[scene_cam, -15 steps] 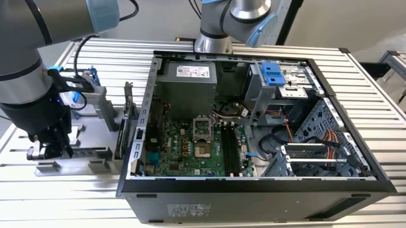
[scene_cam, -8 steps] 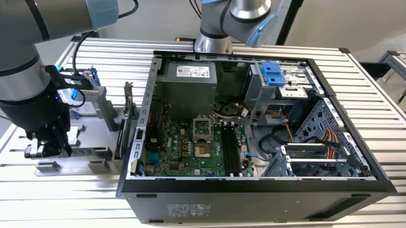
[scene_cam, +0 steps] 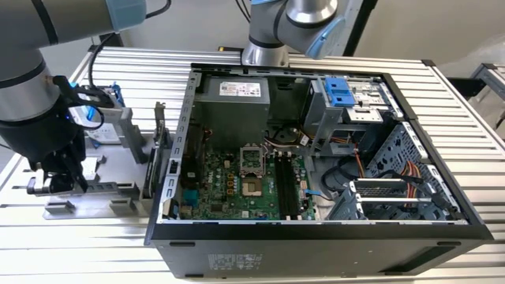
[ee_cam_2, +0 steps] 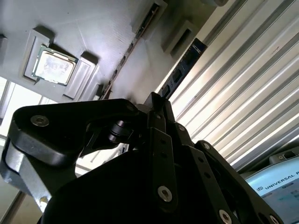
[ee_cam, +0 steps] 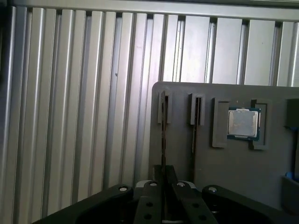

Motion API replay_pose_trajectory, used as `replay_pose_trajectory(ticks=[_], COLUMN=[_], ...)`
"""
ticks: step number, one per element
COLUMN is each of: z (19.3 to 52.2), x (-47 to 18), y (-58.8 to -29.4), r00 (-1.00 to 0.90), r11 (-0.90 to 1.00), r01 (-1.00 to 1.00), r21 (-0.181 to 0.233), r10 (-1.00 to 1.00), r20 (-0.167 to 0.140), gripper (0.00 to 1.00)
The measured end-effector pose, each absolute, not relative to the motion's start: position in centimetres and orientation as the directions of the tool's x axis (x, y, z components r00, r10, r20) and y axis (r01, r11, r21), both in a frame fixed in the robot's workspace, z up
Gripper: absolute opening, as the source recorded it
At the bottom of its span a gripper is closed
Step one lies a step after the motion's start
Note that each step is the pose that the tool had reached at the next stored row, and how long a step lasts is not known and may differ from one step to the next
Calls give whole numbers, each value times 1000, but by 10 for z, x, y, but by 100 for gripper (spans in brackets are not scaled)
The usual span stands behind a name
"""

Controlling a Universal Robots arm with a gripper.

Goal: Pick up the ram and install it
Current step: 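Pick up the ram and move it above insertion slot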

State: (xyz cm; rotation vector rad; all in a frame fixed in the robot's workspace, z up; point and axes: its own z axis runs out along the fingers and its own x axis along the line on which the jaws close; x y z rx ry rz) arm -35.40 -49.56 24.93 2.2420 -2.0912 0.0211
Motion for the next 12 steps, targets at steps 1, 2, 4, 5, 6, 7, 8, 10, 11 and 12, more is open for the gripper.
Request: replay_pose_trajectory(ticks=[1,2,4,5,6,7,8,10,11,12], z=[250,251,254,255,256,257,258,260,261,262], x=[-354,-354,-354,-354,-354,-354,-354,-354,-354,-354], y=[-496,-496,-496,-496,-496,-496,-496,-496,-496,-496], r00=[71,71,71,71,71,71,71,71,71,71], r11=[-68,-68,-68,-68,-68,-68,-68,-68,-68,-68], r01=[-997,-997,-997,-997,-997,-997,-997,-997,-997,-997], r21=[46,46,46,46,46,46,46,46,46,46], r10=[-996,-996,-996,-996,-996,-996,-996,-996,-996,-996], r20=[62,62,62,62,62,62,62,62,62,62], gripper=[0,0,0,0,0,0,0,0,0,0])
